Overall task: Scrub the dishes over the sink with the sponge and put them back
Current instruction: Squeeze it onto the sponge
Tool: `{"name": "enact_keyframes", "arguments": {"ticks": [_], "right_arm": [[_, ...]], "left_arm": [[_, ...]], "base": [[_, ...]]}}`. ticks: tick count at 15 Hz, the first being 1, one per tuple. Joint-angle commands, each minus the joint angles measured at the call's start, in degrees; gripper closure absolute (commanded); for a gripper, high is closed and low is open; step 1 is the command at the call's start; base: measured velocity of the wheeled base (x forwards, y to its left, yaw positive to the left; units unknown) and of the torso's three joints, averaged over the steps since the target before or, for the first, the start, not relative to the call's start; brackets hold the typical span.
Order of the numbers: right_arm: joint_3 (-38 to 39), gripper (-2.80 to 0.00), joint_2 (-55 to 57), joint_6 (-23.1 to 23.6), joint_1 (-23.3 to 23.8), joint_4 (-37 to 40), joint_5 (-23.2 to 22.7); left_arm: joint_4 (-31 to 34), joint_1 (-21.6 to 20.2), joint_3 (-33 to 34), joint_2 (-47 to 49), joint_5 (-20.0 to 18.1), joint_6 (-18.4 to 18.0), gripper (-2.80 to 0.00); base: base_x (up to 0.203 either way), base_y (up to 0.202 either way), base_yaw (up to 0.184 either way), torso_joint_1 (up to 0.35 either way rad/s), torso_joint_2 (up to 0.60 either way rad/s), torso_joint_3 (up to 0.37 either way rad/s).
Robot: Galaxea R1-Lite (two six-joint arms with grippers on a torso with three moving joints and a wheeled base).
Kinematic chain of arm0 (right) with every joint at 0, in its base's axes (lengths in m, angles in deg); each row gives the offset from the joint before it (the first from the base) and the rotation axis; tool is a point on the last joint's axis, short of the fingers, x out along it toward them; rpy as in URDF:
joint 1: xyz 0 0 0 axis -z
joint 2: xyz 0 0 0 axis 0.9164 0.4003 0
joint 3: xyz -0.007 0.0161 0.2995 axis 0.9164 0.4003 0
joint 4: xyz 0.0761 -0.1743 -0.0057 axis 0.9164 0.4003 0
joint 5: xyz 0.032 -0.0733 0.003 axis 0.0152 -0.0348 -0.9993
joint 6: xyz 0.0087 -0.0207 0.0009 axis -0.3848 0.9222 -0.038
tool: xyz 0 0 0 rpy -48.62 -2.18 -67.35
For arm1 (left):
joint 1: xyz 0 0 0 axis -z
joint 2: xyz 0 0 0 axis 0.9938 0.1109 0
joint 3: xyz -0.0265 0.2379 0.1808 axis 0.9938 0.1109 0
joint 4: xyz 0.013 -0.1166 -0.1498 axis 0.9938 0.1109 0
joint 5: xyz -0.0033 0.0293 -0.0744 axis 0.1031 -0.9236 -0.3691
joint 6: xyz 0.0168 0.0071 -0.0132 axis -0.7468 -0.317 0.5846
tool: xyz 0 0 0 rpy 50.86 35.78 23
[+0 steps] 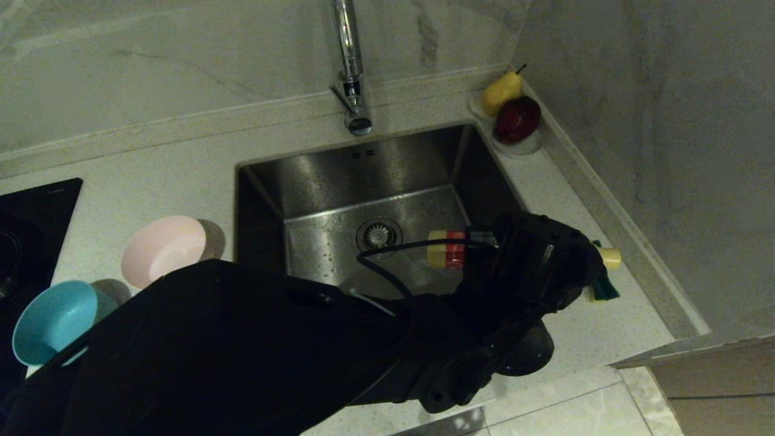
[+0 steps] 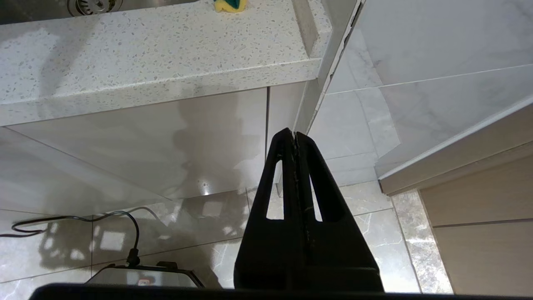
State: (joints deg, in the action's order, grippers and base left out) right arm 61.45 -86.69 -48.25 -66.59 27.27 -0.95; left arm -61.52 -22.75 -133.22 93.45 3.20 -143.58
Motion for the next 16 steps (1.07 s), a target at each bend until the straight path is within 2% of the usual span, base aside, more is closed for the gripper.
{"name": "enact_keyframes", "arguments": {"ticks": [1, 8, 11, 13, 16], "right_arm": [[0.01, 0.0, 0.05, 0.04, 0.01, 0.0, 0.0], [0.01, 0.0, 0.05, 0.04, -0.07, 0.0, 0.0], [0.01, 0.0, 0.03, 0.04, -0.02, 0.0, 0.0], [0.01, 0.0, -0.04, 0.04, 0.0, 0.0, 0.0], [0.01, 0.0, 0.03, 0.04, -0.01, 0.0, 0.0]], "left_arm": [[-0.22, -0.06, -0.09, 1.24, 2.82, -0.37, 0.0], [0.3, 0.25, -2.98, 3.49, 6.39, -1.23, 0.0], [0.35, 0.91, -4.8, 4.83, 6.8, -1.39, 0.0], [0.28, 0.98, -6.81, 5.63, 7.19, -2.84, 0.0], [0.44, 1.32, -11.2, 8.43, 10.45, -3.73, 0.0]], "base": [[0.0, 0.0, 0.0, 0.0, 0.0, 0.0], [0.0, 0.0, 0.0, 0.0, 0.0, 0.0], [0.0, 0.0, 0.0, 0.0, 0.0, 0.0], [0.0, 0.0, 0.0, 0.0, 0.0, 0.0], [0.0, 0.0, 0.0, 0.0, 0.0, 0.0]]}}
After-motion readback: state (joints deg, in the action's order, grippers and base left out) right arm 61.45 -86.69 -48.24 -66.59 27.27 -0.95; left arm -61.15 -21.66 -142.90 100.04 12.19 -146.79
